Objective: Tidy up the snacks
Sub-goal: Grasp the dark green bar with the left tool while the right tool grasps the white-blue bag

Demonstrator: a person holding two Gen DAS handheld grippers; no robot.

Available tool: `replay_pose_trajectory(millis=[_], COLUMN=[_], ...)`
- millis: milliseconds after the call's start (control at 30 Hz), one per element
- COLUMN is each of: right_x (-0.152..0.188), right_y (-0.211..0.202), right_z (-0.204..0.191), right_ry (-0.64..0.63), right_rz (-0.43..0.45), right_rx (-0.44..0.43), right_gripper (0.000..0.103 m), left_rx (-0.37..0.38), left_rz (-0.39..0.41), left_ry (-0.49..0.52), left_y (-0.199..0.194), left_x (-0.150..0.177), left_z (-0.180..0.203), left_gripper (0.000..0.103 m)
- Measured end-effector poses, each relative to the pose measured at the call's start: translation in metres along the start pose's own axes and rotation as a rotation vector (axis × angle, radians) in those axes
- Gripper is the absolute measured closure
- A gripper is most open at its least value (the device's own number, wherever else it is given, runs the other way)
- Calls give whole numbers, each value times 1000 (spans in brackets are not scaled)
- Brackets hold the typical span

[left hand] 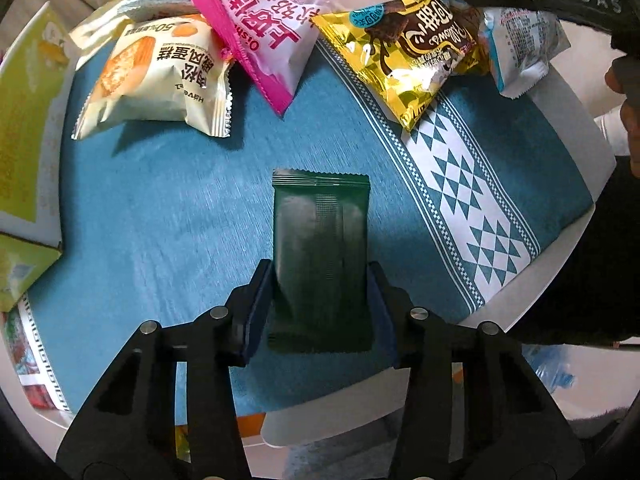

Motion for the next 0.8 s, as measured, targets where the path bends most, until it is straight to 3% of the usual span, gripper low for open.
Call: replay_pose_trajectory(millis=[67,233,433,800], right_x=[2,6,7,-1], right_y=[5,9,5,-20], right_z=[2,1,-1,-4], right_ry=[6,18,24,42], right_rz=[-17,-41,-36,5], right_rx=[-13,-46,-60,-74], right_gripper=[6,27,39,42], left_rx=[5,12,21,1], left_rz=[3,7,16,78], left_ry=[-6,-24,-50,-77], left_y=[4,4,3,-38], left_x=[-1,-4,-10,-31], left_z=[-2,-10,-13,-27], left_gripper=[61,61,61,61])
Point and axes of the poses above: each gripper's, at about its wrist camera, not at the fingertips, and y roughly the way its jaws point, z to its right, x to its underside, the point moved 4 cm from there along y, roughly the way its jaws point, and after that the axes turned 14 degrees about z, right-handed, at the moved point
